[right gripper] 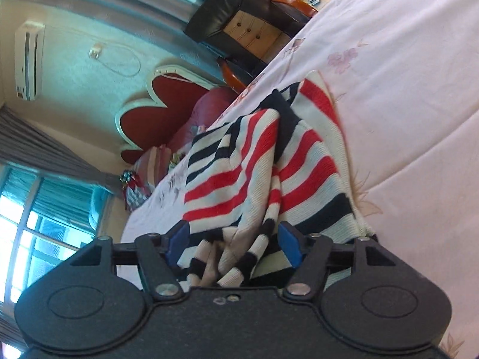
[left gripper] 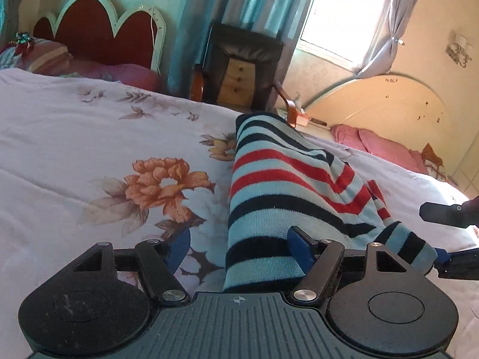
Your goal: Fold small clothes
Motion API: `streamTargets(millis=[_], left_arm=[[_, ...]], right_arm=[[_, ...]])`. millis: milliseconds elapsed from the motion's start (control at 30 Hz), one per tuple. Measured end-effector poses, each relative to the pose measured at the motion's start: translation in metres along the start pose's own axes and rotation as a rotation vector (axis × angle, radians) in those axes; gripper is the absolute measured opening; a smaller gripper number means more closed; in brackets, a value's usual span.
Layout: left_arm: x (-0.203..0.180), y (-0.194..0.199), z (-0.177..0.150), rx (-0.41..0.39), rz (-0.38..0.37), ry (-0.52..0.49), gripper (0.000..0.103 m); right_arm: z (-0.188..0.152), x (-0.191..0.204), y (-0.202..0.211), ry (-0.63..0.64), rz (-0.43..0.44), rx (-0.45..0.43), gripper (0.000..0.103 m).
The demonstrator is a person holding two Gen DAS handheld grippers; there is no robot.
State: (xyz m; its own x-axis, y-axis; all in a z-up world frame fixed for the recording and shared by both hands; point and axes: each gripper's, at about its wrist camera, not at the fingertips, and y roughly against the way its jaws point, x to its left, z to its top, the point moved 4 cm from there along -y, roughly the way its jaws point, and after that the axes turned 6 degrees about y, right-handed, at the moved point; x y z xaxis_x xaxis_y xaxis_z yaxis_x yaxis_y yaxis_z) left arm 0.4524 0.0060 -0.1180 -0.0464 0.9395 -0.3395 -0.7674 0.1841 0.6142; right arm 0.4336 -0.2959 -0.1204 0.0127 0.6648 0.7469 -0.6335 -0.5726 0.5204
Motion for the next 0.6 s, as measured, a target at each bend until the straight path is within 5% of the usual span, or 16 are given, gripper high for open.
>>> streamTargets(millis=[133, 267, 333, 400, 467, 567, 600], left_arm=[[-0.001, -0.001, -0.009, -0.035, -0.011, 0.049, 0.071], [-0.001, -0.005, -0.010, -0.011, -0.021, 0.027, 0.071], [-0.001, -0.010, -0.012, 0.033, -0.036, 0.014, 0.071], [-0.002, -0.014, -0.018, 0.095, -0.054, -0.001, 0.071], [-0.002, -0.018, -0.026, 0.132, -0.068, -0.016, 0.071], [0.000, -0.011, -0.022, 0.103, -0.095, -0.018, 0.071], [0.002, -0.008, -0.016, 0.081, -0.111, -0.009, 0.071]], right_arm=[[-0.011, 0.035, 0.012, 0.240, -0.160, -0.070, 0.054], [-0.014, 0.052, -0.006, 0.303, -0.152, -0.018, 0.041], [-0.018, 0.052, -0.017, 0.332, -0.209, 0.010, 0.013], [-0.024, 0.046, -0.019, 0.362, -0.264, 0.006, 0.007], [-0.030, 0.027, -0.017, 0.358, -0.338, 0.001, 0.005], [-0.034, 0.007, -0.007, 0.251, -0.278, -0.002, 0.007], [-0.031, 0.009, 0.001, 0.232, -0.246, -0.039, 0.015]])
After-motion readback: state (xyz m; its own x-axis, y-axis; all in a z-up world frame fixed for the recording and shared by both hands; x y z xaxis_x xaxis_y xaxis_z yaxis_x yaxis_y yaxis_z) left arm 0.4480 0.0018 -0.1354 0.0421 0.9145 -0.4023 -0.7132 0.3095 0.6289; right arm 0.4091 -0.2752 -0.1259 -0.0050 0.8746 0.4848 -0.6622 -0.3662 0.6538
